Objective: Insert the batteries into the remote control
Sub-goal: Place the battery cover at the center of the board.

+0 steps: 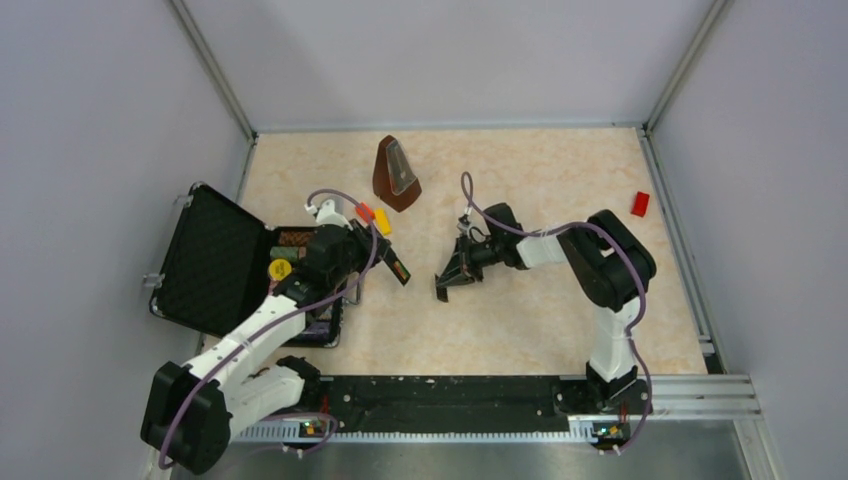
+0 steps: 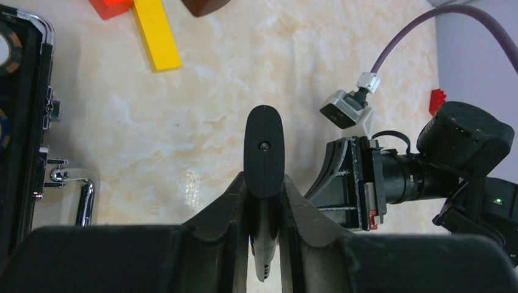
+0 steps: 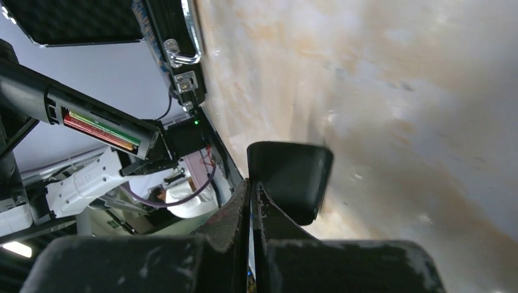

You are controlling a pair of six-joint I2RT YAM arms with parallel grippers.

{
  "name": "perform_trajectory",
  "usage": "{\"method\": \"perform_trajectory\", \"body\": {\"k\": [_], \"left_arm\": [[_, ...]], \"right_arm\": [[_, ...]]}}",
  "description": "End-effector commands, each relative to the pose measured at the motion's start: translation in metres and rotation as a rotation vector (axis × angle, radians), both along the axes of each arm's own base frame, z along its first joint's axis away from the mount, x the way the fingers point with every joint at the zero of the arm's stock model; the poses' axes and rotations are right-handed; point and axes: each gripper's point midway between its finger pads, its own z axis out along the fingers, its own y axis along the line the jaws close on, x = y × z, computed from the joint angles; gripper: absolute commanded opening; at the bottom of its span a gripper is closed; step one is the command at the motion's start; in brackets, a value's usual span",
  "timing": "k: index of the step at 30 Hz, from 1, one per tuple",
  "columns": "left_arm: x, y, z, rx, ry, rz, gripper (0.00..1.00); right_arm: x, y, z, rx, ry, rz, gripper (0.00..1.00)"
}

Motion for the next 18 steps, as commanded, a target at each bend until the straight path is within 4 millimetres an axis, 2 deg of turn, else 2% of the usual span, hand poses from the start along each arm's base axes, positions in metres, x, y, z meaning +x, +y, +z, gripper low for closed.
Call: {"method": "perform_trajectory", "body": {"k": [1, 8, 14, 17, 18], "left_arm": [[0.003, -0.009, 0.004, -0.027, -0.032, -0.036, 0.0], [0.005, -0.013, 0.0, -0.025, -0.019, -0.051, 0.0], [0.006, -0.016, -0.002, -0.026, -0.014, -0.057, 0.0], [0.006, -0.016, 0.0, -0.026, -0.018, -0.057, 0.0], [0.006, -0.015, 0.001, -0.022, -0.021, -0.053, 0.0]], "right_arm": [[0.007, -0.015, -0.01, 0.01, -0.022, -0.015, 0.0], [0.007, -0.03, -0.022, -0.019, -0.027, -0.029, 0.0], [0.014, -0.031, -0.01, -0.051, -0.098, -0.021, 0.01], [0.018, -0.034, -0.002, -0.115, -0.179, 0.003, 0.24], [0.017, -0.035, 0.003, -0.123, -0.201, 0.012, 0.29]]}}
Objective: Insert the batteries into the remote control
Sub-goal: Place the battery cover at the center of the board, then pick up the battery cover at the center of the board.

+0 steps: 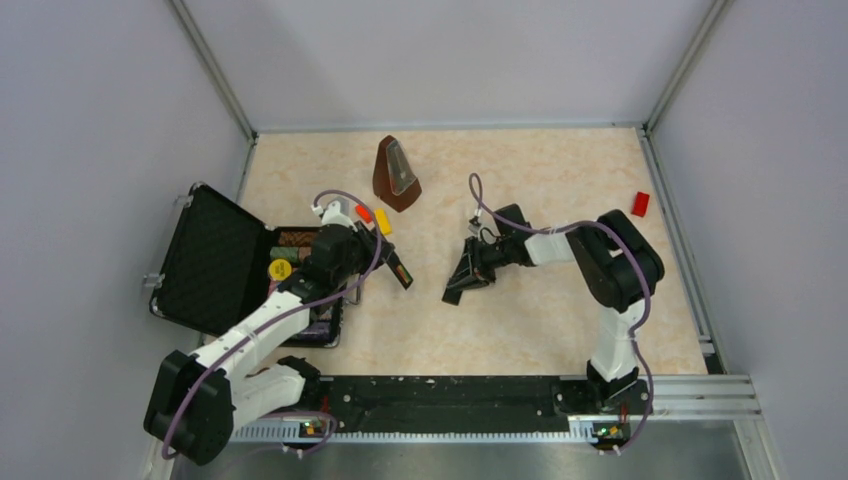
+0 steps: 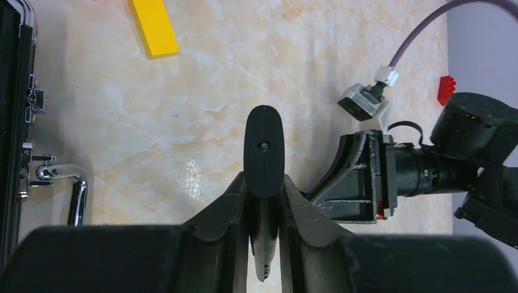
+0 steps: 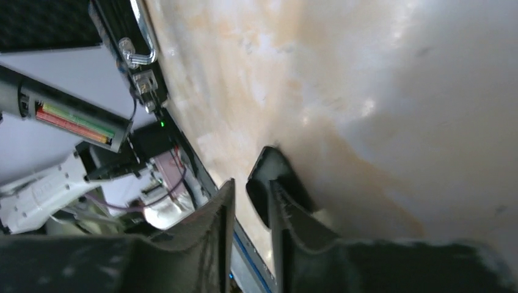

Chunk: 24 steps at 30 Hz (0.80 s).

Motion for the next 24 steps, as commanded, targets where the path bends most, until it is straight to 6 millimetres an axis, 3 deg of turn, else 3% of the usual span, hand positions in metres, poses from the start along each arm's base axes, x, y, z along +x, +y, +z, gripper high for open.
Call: {"method": "perform_trajectory", "body": {"k": [1, 9, 18, 24], "left_arm": [[0.009, -0.004, 0.023, -0.028, -0.082, -0.002, 0.0], [0.006, 0.008, 0.032, -0.013, -0.092, 0.051, 0.0], [0.003, 0.031, 0.037, -0.015, -0.063, 0.188, 0.0], [0.002, 0.043, 0.039, -0.009, -0.065, 0.245, 0.0]], "right_arm": [[0.016, 0.001, 0.039, -0.033, -0.231, 0.05, 0.32], [-0.005, 0.016, 0.055, -0.14, -0.478, 0.223, 0.35], [-0.011, 0.008, 0.022, -0.435, -0.683, 0.436, 0.35], [-0.014, 0.006, 0.011, -0.489, -0.701, 0.487, 0.35]]}}
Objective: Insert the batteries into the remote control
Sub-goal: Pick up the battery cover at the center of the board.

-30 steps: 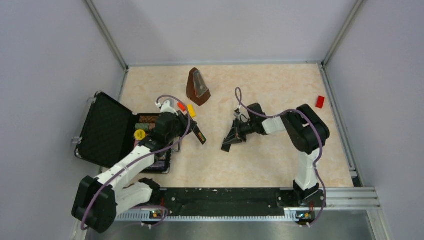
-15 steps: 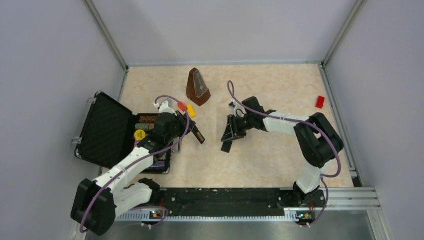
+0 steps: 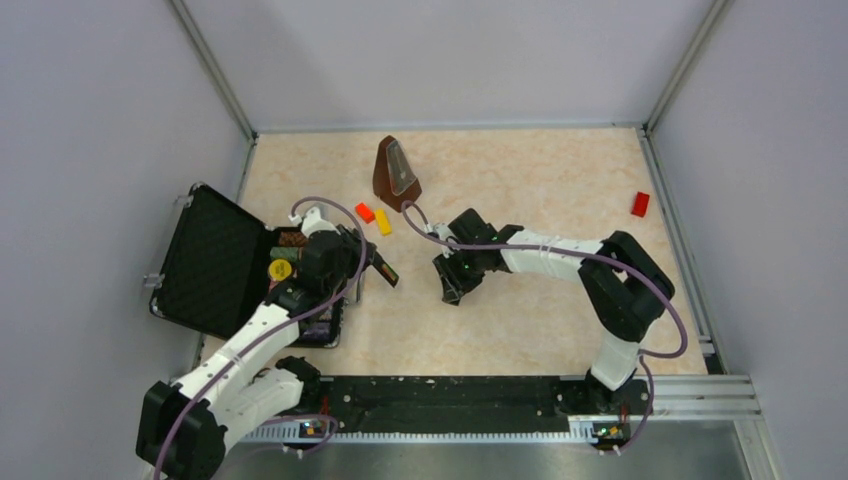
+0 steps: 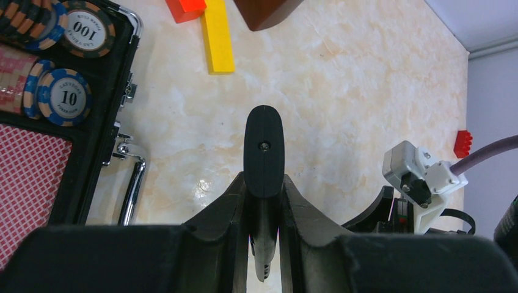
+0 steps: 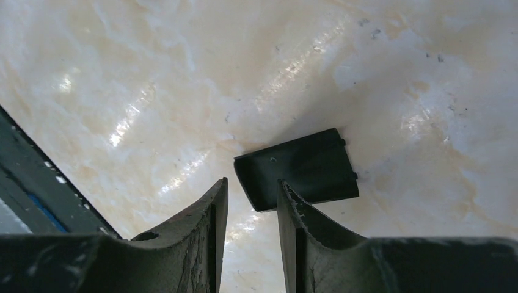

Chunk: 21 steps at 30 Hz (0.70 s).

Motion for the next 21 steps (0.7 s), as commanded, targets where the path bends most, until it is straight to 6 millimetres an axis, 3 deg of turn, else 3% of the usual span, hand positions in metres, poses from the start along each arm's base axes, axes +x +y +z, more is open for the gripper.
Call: {"method": "perform_trajectory", "body": {"k": [1, 14, 18, 21], "left_arm": [[0.009, 0.007, 0.028, -0.032, -0.065, 0.065, 0.0], [0.011, 0.007, 0.028, -0.037, -0.064, 0.068, 0.0], [0.011, 0.009, 0.027, -0.039, -0.063, 0.08, 0.0], [0.011, 0.01, 0.029, -0.045, -0.066, 0.089, 0.0]], "right_arm": [[0.008, 0.0, -0.003, -0.066, -0.075, 0.053, 0.34], [-0.003, 0.01, -0.016, -0.112, -0.109, 0.115, 0.31], [-0.005, 0.006, -0.02, -0.148, -0.129, 0.115, 0.23], [-0.006, 0.0, -0.026, -0.184, -0.143, 0.104, 0.09]]}}
